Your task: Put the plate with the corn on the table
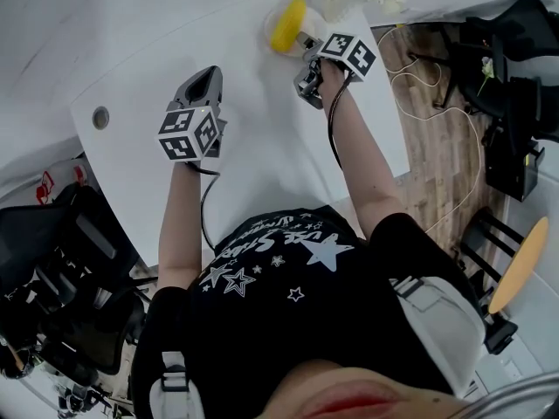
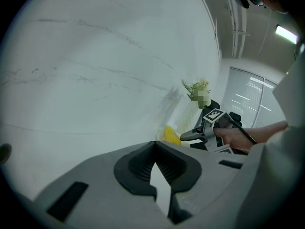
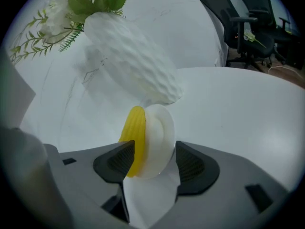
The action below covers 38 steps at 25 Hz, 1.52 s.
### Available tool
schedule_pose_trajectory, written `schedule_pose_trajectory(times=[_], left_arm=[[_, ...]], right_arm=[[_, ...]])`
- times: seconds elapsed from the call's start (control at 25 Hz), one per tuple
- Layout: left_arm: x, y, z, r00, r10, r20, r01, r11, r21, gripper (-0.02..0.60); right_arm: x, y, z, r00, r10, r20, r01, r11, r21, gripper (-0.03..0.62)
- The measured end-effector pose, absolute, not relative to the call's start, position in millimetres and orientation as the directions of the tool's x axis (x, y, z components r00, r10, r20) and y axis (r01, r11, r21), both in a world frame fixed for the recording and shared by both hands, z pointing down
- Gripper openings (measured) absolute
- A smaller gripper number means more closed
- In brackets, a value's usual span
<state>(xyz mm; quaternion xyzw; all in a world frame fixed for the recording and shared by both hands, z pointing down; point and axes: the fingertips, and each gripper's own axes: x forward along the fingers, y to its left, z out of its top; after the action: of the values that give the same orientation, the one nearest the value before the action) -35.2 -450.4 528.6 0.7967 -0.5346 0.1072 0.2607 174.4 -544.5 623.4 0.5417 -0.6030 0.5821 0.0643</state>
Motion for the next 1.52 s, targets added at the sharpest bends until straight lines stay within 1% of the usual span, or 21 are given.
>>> schedule_pose_trajectory(times=[0.16, 0.32, 0.4, 0.52, 0.68, 0.76, 0.8, 0.84, 1.04, 1.24, 1.36, 1.52], left_arm=[[-34.7, -445.3, 525.6, 0.406, -0.798, 0.446, -0.907, -0.294, 0.301, 0.006], [-33.7, -439.1, 516.2, 0.412, -0.803, 0.430, -0.903, -0.298, 0.309, 0.008], [-35.1, -432.8, 507.7, 0.418, -0.808, 0.415, -0.900, -0.308, 0.309, 0.006], [-40.4, -421.4, 490.7, 0.428, -0.818, 0.384, -0.895, -0.325, 0.305, 0.008], [-48.7, -403.4, 468.2, 0.439, -0.829, 0.346, -0.889, -0.344, 0.303, 0.006], [-55.0, -392.6, 457.6, 0.445, -0.833, 0.328, -0.886, -0.355, 0.300, 0.006], [-58.9, -386.5, 453.0, 0.448, -0.834, 0.321, -0.884, -0.360, 0.297, 0.008], [-63.3, -380.2, 448.9, 0.451, -0.835, 0.315, -0.883, -0.366, 0.295, 0.006], [-90.2, -346.7, 434.9, 0.473, -0.832, 0.288, -0.869, -0.388, 0.308, 0.006], [-109.2, -314.2, 439.6, 0.518, -0.807, 0.283, -0.846, -0.436, 0.306, 0.008], [-115.3, -298.6, 451.5, 0.559, -0.776, 0.292, -0.822, -0.471, 0.320, 0.006], [-113.2, -277.4, 472.1, 0.598, -0.736, 0.316, -0.795, -0.496, 0.349, 0.006]], right_arm=[[177.0, -537.9, 623.7, -0.405, -0.567, 0.717, -0.742, -0.255, -0.620, 0.245], [185.3, -533.0, 613.5, -0.386, -0.591, 0.708, -0.752, -0.243, -0.612, 0.245], [185.8, -530.1, 598.3, -0.376, -0.634, 0.676, -0.766, -0.198, -0.612, 0.245], [180.2, -522.9, 566.3, -0.359, -0.713, 0.602, -0.809, -0.085, -0.582, 0.245], [168.5, -503.6, 529.9, -0.348, -0.766, 0.540, -0.856, 0.025, -0.516, 0.239], [162.3, -491.6, 515.9, -0.339, -0.782, 0.524, -0.869, 0.047, -0.492, 0.203], [159.5, -485.0, 509.6, -0.332, -0.790, 0.516, -0.874, 0.051, -0.484, 0.166], [156.8, -478.1, 503.8, -0.323, -0.799, 0.507, -0.877, 0.052, -0.477, 0.141], [143.7, -441.8, 486.6, -0.256, -0.837, 0.483, -0.905, 0.032, -0.424, 0.093], [136.2, -396.8, 486.7, -0.165, -0.863, 0.478, -0.924, -0.035, -0.382, 0.030], [135.0, -365.9, 489.5, -0.105, -0.883, 0.457, -0.923, -0.085, -0.376, 0.017], [135.4, -317.9, 499.4, -0.065, -0.880, 0.470, -0.909, -0.142, -0.392, 0.012]])
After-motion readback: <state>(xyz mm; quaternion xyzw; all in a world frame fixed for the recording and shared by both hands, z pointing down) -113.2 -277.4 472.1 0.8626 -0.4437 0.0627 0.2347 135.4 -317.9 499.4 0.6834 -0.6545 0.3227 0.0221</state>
